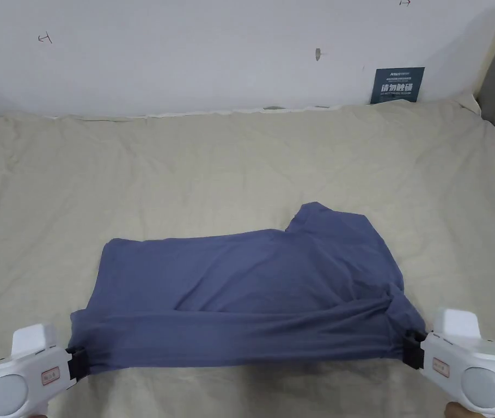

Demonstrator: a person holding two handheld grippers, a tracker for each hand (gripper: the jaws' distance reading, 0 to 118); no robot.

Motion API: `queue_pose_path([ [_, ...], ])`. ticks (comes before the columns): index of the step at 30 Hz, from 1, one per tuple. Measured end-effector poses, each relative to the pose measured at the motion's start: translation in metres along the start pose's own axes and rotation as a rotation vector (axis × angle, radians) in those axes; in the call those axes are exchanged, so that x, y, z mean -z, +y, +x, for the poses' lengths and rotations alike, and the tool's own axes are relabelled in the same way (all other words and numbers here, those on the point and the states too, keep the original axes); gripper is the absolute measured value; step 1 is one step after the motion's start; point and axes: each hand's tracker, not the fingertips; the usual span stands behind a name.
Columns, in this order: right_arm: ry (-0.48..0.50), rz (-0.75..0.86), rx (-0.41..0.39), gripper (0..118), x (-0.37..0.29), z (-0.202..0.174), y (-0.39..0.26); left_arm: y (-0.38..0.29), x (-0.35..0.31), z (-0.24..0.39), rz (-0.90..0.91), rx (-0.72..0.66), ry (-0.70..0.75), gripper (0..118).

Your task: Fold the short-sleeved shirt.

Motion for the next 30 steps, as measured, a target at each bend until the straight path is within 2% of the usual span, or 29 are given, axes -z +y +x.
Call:
queue_pose_path([
  [4,-0.003,-0.009,0.004,16,-0.024,0.009,-0.027,-0.027,-0.013,-0.009,-0.058,0.011,-0.013,7],
  [9,-0.017,-0.137,0.0,16,-0.012,0.017,-0.075,-0.074,-0.008,-0.017,-0.2,0.066,0.042,7],
  [11,-0.032,-0.18,-0.007,16,0.003,0.019,-0.09,-0.083,-0.001,-0.02,-0.211,0.05,0.041,7],
  [14,-0.029,-0.142,0.018,16,-0.006,0.017,-0.088,-0.076,-0.005,-0.02,-0.191,-0.008,0.042,8],
  [16,-0.035,-0.146,0.011,18,-0.011,0.013,-0.08,-0.071,-0.008,-0.016,-0.201,-0.004,0.06,27],
  [17,-0.041,-0.142,0.005,22,-0.016,0.01,-0.074,-0.067,-0.012,-0.012,-0.196,0.0,0.069,45],
  [18,-0.047,-0.103,0.008,40,-0.022,0.009,-0.064,-0.062,-0.02,-0.008,-0.154,0.006,0.071,76],
  [19,-0.044,-0.064,0.012,60,-0.029,0.007,-0.057,-0.056,-0.028,-0.004,-0.105,0.013,0.049,96],
  [20,-0.032,-0.018,0.02,81,-0.039,0.004,-0.045,-0.048,-0.038,0.001,-0.042,0.021,0.029,108],
  [21,-0.017,0.03,0.026,102,-0.049,0.0,-0.033,-0.039,-0.052,0.008,0.02,0.021,0.016,114],
  [22,-0.007,0.082,0.029,110,-0.06,-0.004,-0.02,-0.028,-0.063,0.015,0.086,0.024,0.002,113],
  [30,0.042,0.487,-0.059,109,-0.142,-0.052,0.056,0.039,-0.148,0.082,0.543,0.104,-0.074,111],
])
